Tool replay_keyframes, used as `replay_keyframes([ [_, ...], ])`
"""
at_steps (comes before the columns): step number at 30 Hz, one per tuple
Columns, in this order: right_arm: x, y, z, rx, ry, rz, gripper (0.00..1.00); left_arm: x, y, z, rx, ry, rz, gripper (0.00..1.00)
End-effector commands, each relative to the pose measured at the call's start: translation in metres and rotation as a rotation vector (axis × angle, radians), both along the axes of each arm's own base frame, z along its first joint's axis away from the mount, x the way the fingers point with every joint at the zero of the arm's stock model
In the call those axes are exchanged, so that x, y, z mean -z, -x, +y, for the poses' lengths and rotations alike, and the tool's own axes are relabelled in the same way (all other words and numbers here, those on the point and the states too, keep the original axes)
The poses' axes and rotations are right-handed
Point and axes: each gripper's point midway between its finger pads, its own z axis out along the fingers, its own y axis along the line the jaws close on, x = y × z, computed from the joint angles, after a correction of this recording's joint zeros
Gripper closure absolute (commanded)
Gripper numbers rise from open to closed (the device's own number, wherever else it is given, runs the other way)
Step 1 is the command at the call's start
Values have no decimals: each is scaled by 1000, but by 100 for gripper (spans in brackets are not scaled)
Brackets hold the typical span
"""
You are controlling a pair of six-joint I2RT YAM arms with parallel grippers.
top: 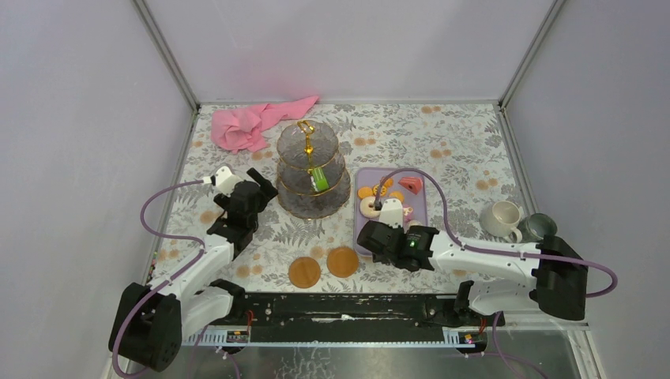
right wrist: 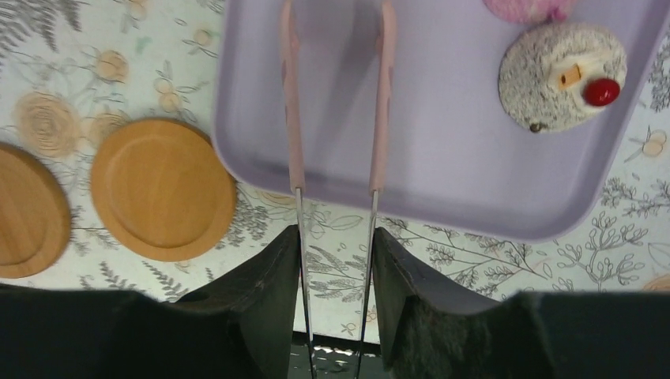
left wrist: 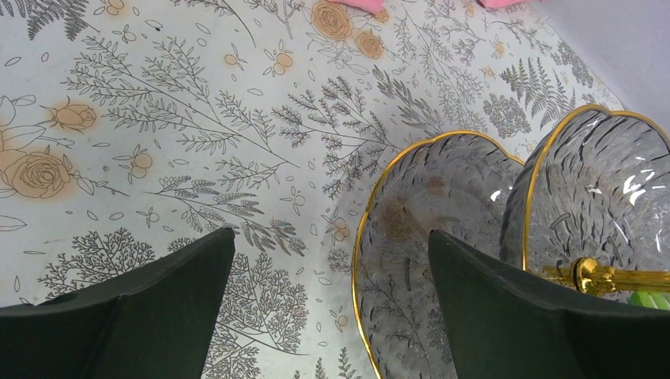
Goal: Serve the afternoon tea
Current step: Place the clamp on the tray.
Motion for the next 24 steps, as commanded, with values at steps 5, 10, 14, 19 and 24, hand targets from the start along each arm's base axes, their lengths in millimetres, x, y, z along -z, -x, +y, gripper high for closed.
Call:
replay_keyframes([
  [5,18,8,-14,77,-9,13,55,-3,-2,-1,-11,1,-32,0],
  [10,27,9,-10,70,-5,30,55,-3,-1,0,-13,-2,-29,0],
  [14,37,8,-8,69,17,38,54,-3,-1,0,-16,-5,-31,0],
  [19,52,8,-9,84,38,47,53,-3,0,0,-14,-6,-30,0],
  [24,58,6,-10,96,33,32,53,-2,0,-1,-12,-7,-28,0],
])
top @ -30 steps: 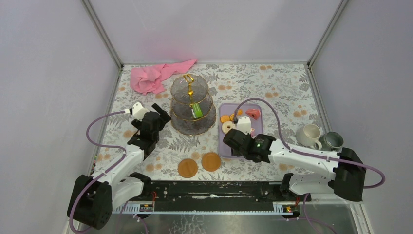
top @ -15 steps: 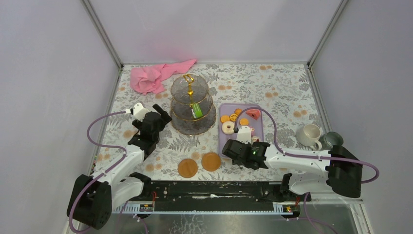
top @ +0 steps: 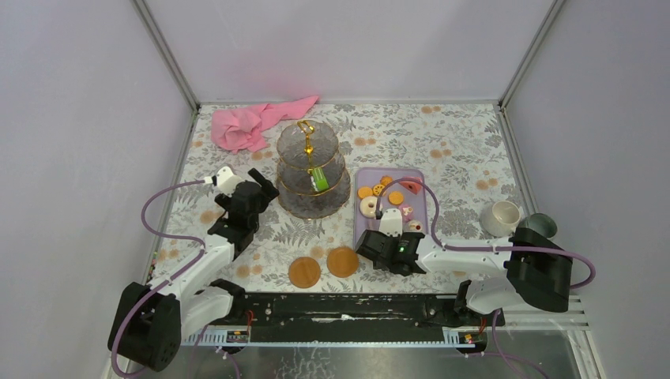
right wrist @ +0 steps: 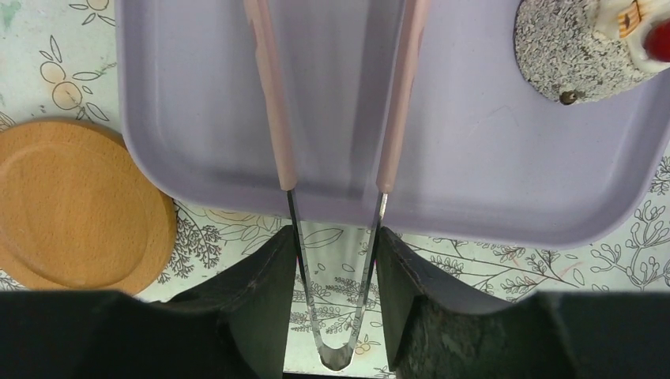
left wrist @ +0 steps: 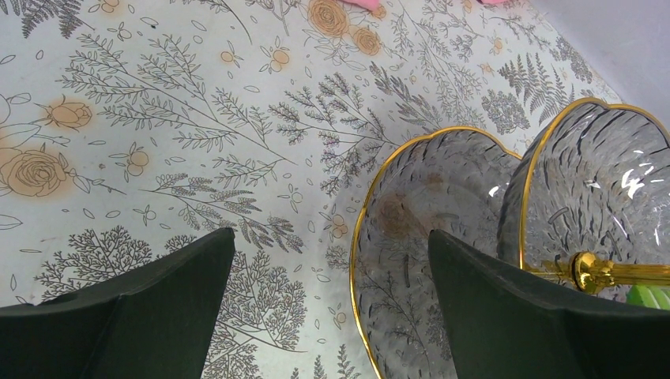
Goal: Serve the afternoon tea
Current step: Place the clamp on the tray.
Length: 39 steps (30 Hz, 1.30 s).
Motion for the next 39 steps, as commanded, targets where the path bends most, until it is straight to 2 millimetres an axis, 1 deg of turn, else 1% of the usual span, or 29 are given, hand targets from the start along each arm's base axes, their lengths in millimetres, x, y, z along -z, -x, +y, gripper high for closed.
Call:
replay_keyframes([
  [1,3,-4,4,26,-24,-29,53,-3,-1,2,-21,-4,-30,0],
  [4,4,-5,3,28,-16,-32,51,-3,-1,2,-22,-7,-29,0],
  [9,2,-7,4,28,-22,-44,47,-2,0,2,-21,-9,-29,0],
  [12,0,-9,6,25,-23,-50,46,-2,0,2,-21,-14,-26,0],
  [17,-2,-11,7,18,-5,-57,40,-3,0,1,-19,-16,-27,0],
  [20,-4,-13,9,12,-11,-64,39,-2,0,2,-21,-20,-24,0],
  [23,-6,-14,8,15,-7,-71,35,-2,0,2,-21,-20,-25,0],
  [32,-11,-21,6,24,23,-107,35,0,0,2,-22,-24,-19,0],
  [39,-22,-27,5,26,33,-141,35,0,0,2,-21,-27,-17,0],
])
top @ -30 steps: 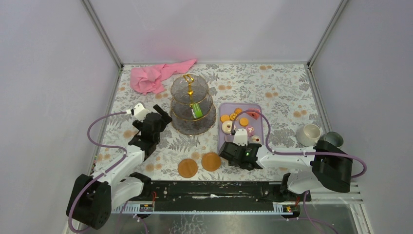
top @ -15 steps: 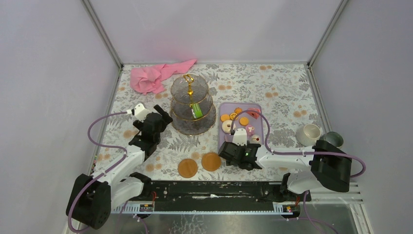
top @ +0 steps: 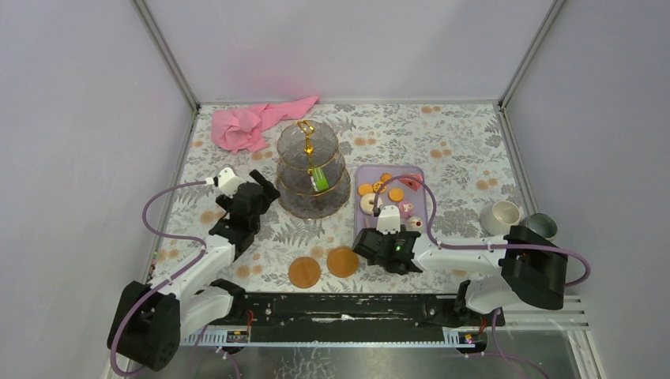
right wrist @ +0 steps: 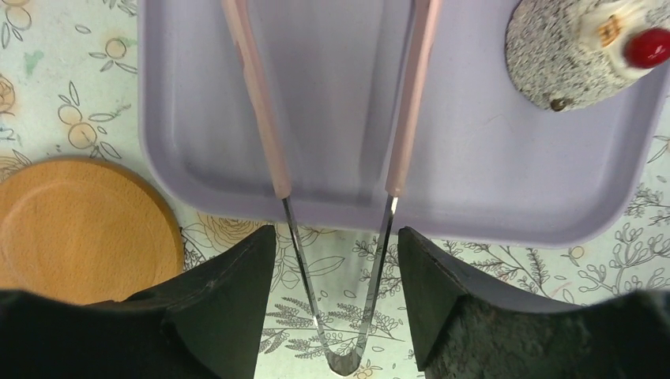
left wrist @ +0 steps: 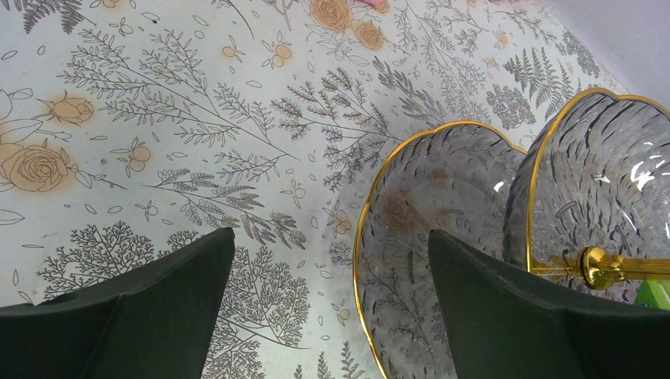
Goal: Serve the afternoon tea
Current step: Place the clamp on the tray, then pick up the clamp from the tray.
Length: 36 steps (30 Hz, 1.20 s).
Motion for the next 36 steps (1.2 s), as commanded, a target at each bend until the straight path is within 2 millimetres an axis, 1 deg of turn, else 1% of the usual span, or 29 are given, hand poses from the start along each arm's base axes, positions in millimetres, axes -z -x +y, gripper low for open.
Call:
replay_keyframes([
  [1,-21,-14,2,16,8,-78,35,-3,-2,4,-23,-16,-23,0],
  [5,-24,-15,2,14,2,-87,35,-3,-3,4,-24,-18,-24,0],
  [10,-21,-17,4,13,11,-94,35,-2,-3,4,-24,-18,-22,0],
  [19,-21,-28,4,26,-32,-100,36,-2,-3,4,-23,-20,-20,0],
  [28,-14,-27,7,16,-29,-73,36,-2,-2,4,-24,-24,-20,0],
  [36,-10,-26,2,28,-24,-58,36,-2,-2,4,-24,-25,-20,0],
])
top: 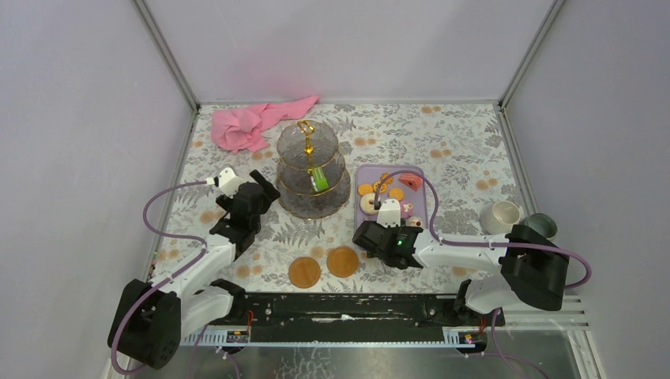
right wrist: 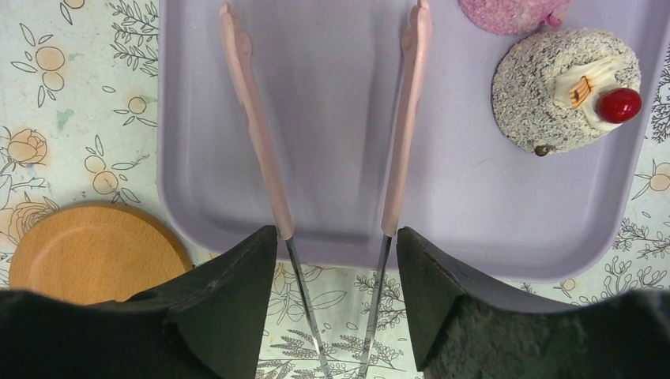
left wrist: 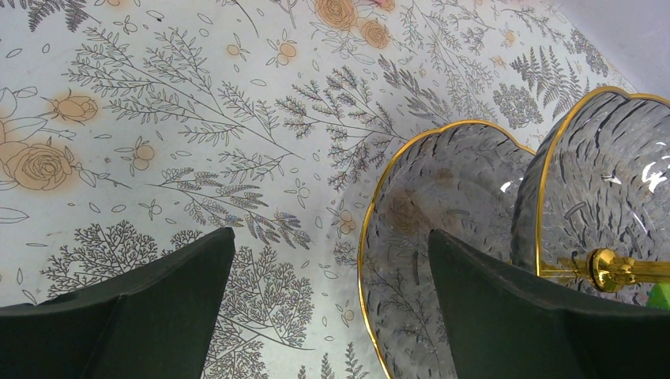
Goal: Serve the afternoon tea
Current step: Pick up the clamp from the tray.
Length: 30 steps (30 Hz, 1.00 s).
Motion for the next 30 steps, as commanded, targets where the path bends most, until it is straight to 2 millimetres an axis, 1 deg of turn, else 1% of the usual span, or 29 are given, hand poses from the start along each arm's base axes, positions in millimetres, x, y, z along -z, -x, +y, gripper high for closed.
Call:
replay_keyframes([
  [1,-1,-3,0,15,-11,-4,36,-5,-2,3,-19,-18,-30,0],
  [11,8,0,0,9,-3,17,34,-4,-3,3,-18,-19,-28,0],
  [18,11,-1,-3,14,-4,25,34,-4,-3,3,-19,-19,-27,0],
  [25,16,1,-4,14,-7,39,38,-4,-2,3,-18,-19,-27,0],
  [30,10,0,-3,13,-21,27,48,-4,-3,2,-17,-20,-25,0],
])
